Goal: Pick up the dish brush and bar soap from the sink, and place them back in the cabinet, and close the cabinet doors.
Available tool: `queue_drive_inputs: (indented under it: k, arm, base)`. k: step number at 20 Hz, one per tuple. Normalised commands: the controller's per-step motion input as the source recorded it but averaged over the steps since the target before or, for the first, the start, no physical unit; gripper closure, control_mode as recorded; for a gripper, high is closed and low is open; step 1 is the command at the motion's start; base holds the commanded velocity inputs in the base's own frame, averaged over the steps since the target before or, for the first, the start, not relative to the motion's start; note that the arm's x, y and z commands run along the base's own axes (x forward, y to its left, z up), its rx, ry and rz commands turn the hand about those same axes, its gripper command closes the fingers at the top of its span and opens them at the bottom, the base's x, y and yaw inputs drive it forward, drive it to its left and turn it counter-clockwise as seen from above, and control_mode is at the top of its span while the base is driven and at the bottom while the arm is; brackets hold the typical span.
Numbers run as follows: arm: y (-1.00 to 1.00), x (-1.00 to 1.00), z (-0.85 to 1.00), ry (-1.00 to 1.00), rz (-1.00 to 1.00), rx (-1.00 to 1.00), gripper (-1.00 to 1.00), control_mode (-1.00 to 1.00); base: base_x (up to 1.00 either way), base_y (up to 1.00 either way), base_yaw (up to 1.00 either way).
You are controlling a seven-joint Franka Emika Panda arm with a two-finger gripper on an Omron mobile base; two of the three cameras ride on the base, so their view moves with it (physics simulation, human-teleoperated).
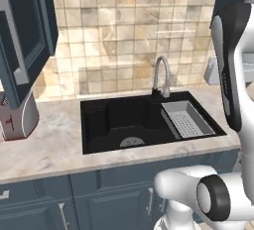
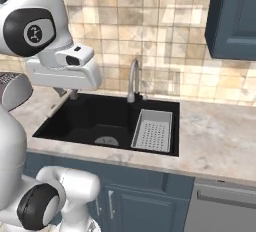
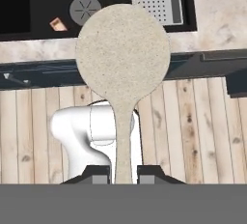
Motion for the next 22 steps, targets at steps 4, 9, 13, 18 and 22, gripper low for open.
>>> queue_drive_inputs:
  k: [4, 9, 13, 18, 22]
  arm:
    - [0.00, 0.00, 0.00, 0.00, 0.00, 0.00, 1.00, 1.00]
    - [0.00, 0.00, 0.00, 0.00, 0.00, 0.00, 1.00, 1.00]
    - [0.00, 0.00, 0.00, 0.00, 0.00, 0.00, 1.00, 1.00]
    - [0.00, 0.00, 0.00, 0.00, 0.00, 0.00, 1.00, 1.00]
    - [0.00, 0.00, 0.00, 0.00, 0.00, 0.00, 1.00, 1.00]
  base:
    - [-0.66, 0.00, 0.00]
    - [-0.59, 0.00, 0.01]
    - [-0.49, 0.00, 0.07]
    - [-0.34, 0.03, 0.18]
    - [-0.43, 0.31, 0.14]
